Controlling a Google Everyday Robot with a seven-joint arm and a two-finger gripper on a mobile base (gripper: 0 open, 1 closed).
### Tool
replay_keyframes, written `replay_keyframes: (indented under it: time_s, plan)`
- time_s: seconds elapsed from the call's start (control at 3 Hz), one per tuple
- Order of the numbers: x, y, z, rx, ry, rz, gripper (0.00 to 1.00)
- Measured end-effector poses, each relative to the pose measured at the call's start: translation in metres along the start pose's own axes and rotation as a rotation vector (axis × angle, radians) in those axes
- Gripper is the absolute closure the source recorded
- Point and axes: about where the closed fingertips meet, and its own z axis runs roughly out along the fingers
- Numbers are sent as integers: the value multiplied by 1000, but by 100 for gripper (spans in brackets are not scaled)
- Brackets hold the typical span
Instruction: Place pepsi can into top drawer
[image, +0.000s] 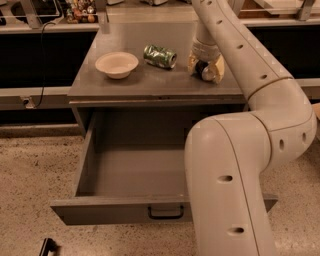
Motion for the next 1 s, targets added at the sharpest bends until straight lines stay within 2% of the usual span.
replay_keyframes:
  time_s: [0.67,1.0]
  plan:
    - [1,-1,-3,0,0,0,3]
    - [3,-11,-20,-17,52,-66,0]
